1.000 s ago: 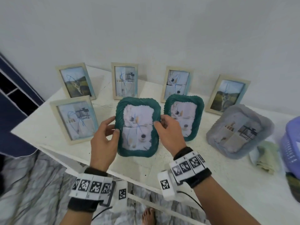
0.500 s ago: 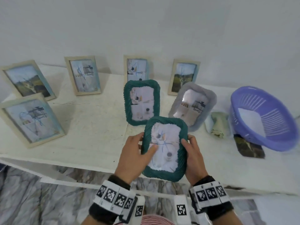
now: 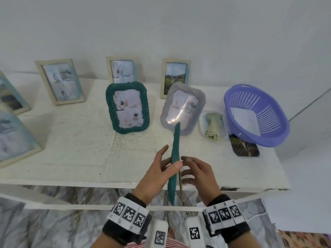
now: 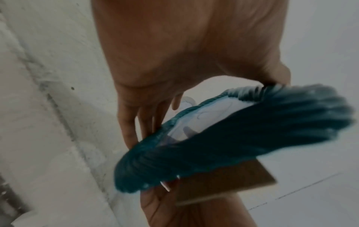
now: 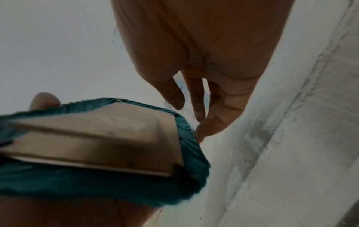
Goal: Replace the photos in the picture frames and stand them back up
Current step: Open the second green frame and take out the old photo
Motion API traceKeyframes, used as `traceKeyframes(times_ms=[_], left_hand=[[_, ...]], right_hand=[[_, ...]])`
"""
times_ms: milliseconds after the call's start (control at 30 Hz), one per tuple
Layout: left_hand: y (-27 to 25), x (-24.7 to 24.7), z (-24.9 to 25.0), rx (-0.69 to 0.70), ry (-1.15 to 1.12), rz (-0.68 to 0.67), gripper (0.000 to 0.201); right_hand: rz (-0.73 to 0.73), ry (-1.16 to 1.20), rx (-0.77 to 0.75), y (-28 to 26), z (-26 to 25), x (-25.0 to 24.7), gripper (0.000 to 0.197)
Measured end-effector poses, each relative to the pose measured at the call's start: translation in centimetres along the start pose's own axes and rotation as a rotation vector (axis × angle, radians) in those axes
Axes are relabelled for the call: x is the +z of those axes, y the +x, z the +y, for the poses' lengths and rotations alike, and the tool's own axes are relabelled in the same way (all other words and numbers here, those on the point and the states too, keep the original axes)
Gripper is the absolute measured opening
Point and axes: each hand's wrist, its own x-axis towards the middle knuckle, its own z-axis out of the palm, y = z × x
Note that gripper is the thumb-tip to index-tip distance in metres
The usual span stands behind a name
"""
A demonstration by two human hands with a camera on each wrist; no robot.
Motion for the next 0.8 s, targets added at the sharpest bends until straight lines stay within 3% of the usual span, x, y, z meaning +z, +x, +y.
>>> traceKeyframes(times_ms=[100, 200, 333, 433, 533, 667, 800], left_hand=[[0.2, 0.2, -1.0, 0.013, -0.15, -0.019, 0.094], [0.3, -0.1, -1.5, 0.103, -0.162, 0.078, 0.086], [0.6, -1.7, -2.5, 0.136, -0.19, 0.254, 0.043], [1.9, -3.0, -4.3, 0.081, 0.025, 0.328, 0.017], [3.0, -3.4, -5.8, 0.074, 0.417, 0.347, 0.017], [3.5, -2.8, -5.2, 0.129, 0.747, 0.414, 0.021], [4.3, -2.4, -5.0, 0.066, 0.992, 0.463, 0.058]], right_hand=[[-0.05, -0.088, -0.017, 0.1, 0.3, -0.6, 0.021], [0.035, -0.176, -0.06, 0.4, 0.6, -1.8, 0.014], [0.167, -0.344, -0.099, 1.7, 1.8, -4.2, 0.005], [0.172, -0.5, -0.115, 2.4, 1.9, -5.0, 0.006], [0.169, -0.709, -0.13, 2.8, 2.0, -5.2, 0.006], [0.154, -0.823, -0.121, 3.2, 2.2, -5.6, 0.006], [0.111, -0.88, -0.12, 3.9, 1.9, -5.8, 0.01]])
